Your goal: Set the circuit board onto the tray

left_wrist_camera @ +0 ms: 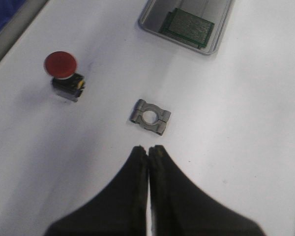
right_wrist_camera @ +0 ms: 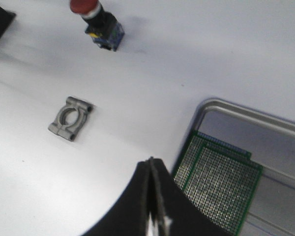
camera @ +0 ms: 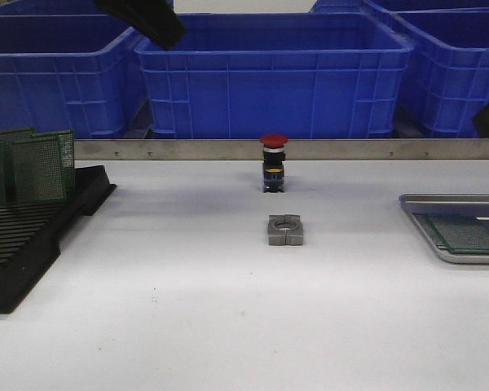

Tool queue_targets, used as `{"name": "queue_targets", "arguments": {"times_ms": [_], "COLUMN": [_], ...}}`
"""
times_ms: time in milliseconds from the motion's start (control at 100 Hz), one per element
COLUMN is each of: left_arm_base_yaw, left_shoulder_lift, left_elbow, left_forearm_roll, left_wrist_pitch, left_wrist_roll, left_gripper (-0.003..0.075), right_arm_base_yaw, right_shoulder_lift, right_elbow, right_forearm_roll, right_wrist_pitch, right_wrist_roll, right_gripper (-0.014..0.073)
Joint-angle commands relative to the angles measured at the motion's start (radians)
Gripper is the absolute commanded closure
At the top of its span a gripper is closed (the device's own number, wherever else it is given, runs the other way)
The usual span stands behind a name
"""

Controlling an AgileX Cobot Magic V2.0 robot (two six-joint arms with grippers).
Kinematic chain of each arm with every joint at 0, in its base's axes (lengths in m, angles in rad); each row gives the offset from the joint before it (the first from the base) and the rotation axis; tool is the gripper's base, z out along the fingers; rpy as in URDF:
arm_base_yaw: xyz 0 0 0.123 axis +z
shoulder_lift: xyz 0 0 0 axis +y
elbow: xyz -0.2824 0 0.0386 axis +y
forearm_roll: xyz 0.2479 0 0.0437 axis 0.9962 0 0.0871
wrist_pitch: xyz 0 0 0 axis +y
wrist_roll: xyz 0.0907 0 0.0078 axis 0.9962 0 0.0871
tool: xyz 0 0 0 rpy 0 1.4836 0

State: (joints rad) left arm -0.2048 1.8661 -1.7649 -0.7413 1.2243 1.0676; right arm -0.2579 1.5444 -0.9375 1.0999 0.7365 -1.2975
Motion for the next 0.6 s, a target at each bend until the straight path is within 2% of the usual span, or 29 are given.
{"name": "queue_targets", "arguments": {"times_ms": [0,140,280,470,590], "left_arm_base_yaw": [0.032,0.088,0.123,0.127,0.123], "left_shoulder_lift": [-0.099,-0.190,-0.326,-0.569,-0.729], "left_elbow": [-0.024,0.022,0.142,0.401,0.571], "left_forearm_roll": [-0.054,-0.015,-0.011,-0.005,-0.011], "left_wrist_pitch": [0.040,-0.049,-0.185,-0.500,-0.650], "left_wrist_roll": [-0.026,-0.101,-0.138,-0.183,-0.195], "left_gripper": [0.0741,0.0741,0.0741,0.0741,0.0741], "right_arm_base_yaw": [0.015,0.089,0.201,0.349,0.432], "right_shoulder_lift": [-0.103,-0.206,-0.305,-0.444,-0.539], "right_elbow": [-0.018,-0.017,0.004,0.109,0.203], "right_forearm_roll": [0.031,0.031,0.043,0.099,0.121], "right_wrist_pitch": [0.006,-0.077,-0.178,-0.308,-0.432], "right_wrist_roll": [-0.004,-0.004,-0.004,-0.014,-0.030], "right_gripper": [0.0706,0.0706,0.0706,0.0706,0.0706]}}
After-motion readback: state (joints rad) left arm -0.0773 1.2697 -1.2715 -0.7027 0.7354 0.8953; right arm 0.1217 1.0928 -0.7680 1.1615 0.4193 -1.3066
